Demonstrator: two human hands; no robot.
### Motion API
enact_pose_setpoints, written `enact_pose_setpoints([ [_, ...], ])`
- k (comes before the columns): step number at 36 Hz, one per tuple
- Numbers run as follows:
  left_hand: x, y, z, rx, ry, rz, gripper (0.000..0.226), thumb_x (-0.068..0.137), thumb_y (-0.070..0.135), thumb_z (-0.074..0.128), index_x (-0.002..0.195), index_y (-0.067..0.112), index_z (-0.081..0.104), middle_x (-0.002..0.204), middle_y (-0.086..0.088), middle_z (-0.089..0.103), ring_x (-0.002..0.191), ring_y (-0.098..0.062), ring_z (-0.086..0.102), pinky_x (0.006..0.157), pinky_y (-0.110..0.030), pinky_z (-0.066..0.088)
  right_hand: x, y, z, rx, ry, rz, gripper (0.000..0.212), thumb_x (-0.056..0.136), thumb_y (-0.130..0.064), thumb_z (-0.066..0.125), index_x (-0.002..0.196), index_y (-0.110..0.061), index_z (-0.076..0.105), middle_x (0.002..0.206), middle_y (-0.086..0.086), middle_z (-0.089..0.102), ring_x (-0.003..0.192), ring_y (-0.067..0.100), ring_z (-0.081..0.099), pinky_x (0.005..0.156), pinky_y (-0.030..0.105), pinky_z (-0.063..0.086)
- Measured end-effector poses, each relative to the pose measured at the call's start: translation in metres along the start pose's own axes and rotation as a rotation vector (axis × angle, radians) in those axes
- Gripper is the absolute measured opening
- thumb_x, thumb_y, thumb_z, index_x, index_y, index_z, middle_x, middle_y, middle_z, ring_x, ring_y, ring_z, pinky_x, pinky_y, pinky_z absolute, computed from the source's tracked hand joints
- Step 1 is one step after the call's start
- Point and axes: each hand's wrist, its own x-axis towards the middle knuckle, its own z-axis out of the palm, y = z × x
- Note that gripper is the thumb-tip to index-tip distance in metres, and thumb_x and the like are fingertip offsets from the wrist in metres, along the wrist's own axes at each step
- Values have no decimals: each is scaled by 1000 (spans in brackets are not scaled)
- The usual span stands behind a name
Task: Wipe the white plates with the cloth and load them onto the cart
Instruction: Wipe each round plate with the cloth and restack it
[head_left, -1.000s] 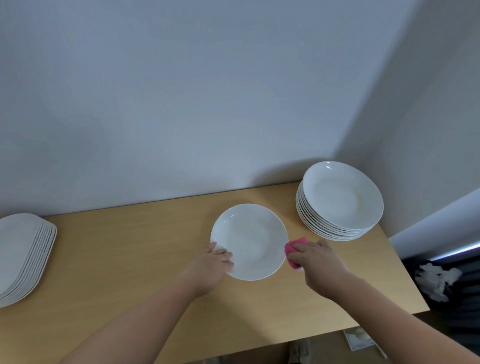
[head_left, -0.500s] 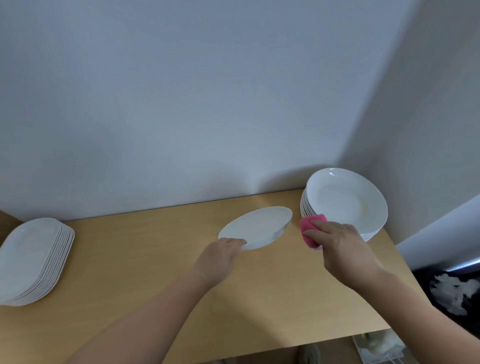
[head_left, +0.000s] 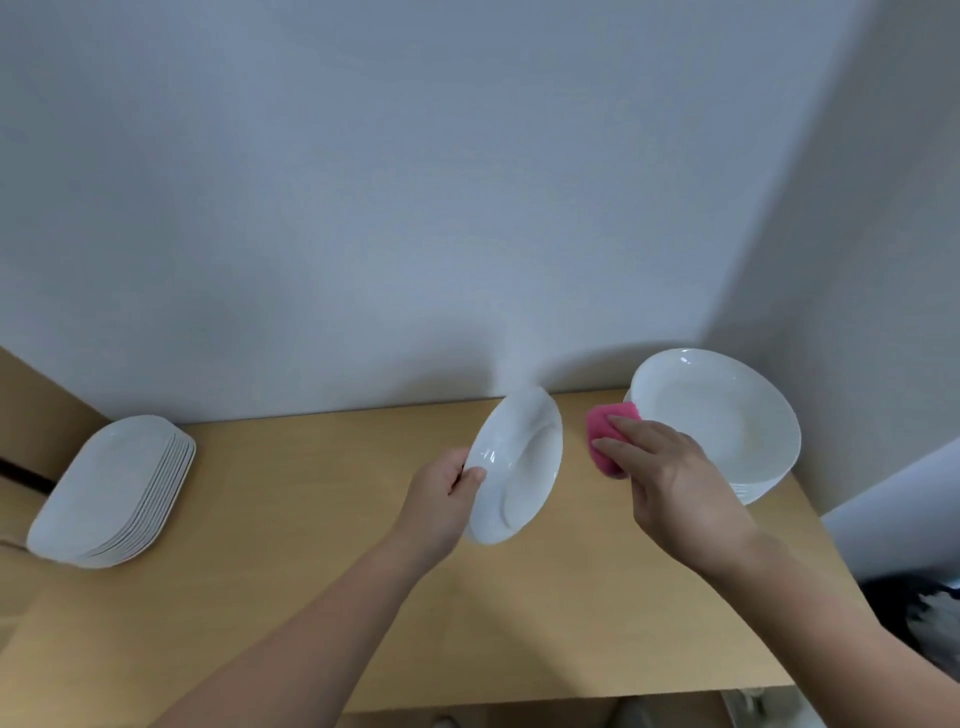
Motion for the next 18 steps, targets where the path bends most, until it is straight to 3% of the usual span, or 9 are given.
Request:
enact_pose_setpoints([
  [4, -8, -5, 2, -113, -8, -87, 21, 98, 13, 49, 97, 19, 69, 81, 13, 69, 72, -1, 60, 63, -13, 47, 2, -7, 4, 20, 2, -43, 46, 54, 24, 68, 89, -5, 72, 104, 12, 69, 84, 37, 66, 65, 45, 54],
  [10, -13, -6, 4, -177, -3, -146, 21, 98, 12, 50, 102, 18, 70, 94, -1, 73, 83, -12, 65, 73, -26, 52, 8, -16, 20, 61, -83, -124, 48, 61, 19, 69, 102, -8, 73, 115, 12, 68, 98, 36, 66, 75, 48, 54],
  [14, -9, -4, 2, -193, -18, -150, 20, 99, 9, 49, 103, 8, 68, 100, -17, 70, 85, -20, 63, 79, -37, 50, 21, -23, 33, 68, -133, -160, 49, 62, 14, 70, 106, -10, 72, 118, 12, 67, 104, 34, 65, 79, 47, 55],
  [18, -5, 0, -8, -212, -93, -166, 20, 92, 9, 54, 103, 15, 70, 101, -12, 73, 93, -25, 68, 84, -44, 53, 40, -32, 53, 56, -158, -200, 54, 60, 10, 75, 110, -10, 72, 121, 13, 66, 107, 34, 65, 83, 45, 53],
])
